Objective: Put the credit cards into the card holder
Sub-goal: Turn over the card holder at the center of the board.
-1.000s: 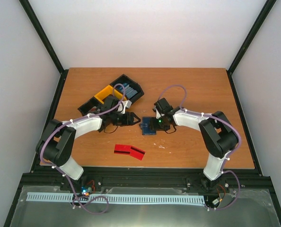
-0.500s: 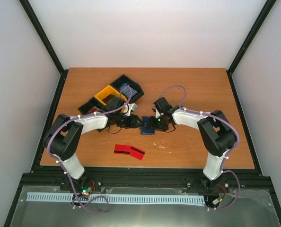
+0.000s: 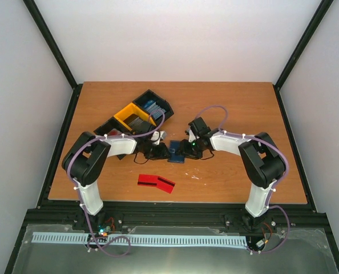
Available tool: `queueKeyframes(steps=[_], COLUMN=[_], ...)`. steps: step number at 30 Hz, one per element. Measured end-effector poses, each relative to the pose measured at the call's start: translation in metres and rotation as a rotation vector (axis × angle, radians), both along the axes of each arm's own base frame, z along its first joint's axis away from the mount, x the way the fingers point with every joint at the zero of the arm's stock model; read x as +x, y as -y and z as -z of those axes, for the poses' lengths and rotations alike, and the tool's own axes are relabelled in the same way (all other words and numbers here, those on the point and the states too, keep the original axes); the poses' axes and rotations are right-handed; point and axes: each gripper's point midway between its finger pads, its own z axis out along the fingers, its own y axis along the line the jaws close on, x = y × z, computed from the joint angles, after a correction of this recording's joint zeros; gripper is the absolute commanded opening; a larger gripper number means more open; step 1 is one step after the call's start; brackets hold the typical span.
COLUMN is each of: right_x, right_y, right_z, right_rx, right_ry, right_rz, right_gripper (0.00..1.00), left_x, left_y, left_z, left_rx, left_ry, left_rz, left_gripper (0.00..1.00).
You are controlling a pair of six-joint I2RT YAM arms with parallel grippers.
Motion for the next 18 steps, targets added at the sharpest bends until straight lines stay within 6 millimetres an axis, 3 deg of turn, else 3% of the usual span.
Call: queueKeyframes(steps=[9, 14, 16, 18], right_x=[0.0, -0.006, -0.009, -0.01], right_y=[-0.005, -0.017, -0.021, -0.022], right_z=[-0.003, -0.007, -0.008, -0.007], right_rx=[0.178, 0.302, 0.351, 0.37], right_ry=[-0.014, -0.003, 0.005, 0.016], right_rz=[0.026, -0.016, -0.036, -0.047], right_gripper=[0.52, 0.5, 0.46, 0.3], left_x=[0.005, 0.006, 0.006, 0.006], left_y=[0.0, -0.002, -0.002, -0.002], left_z=[0.004, 0.006, 0.006, 0.006], left_rx=[0.027, 0.035, 0.034, 0.034], left_ry=[-0.023, -0.033, -0.036, -0.036], left_rz=[-0.024, -0.031, -0.032, -0.032], left_gripper=[0.15, 0.11, 0.11, 0.12])
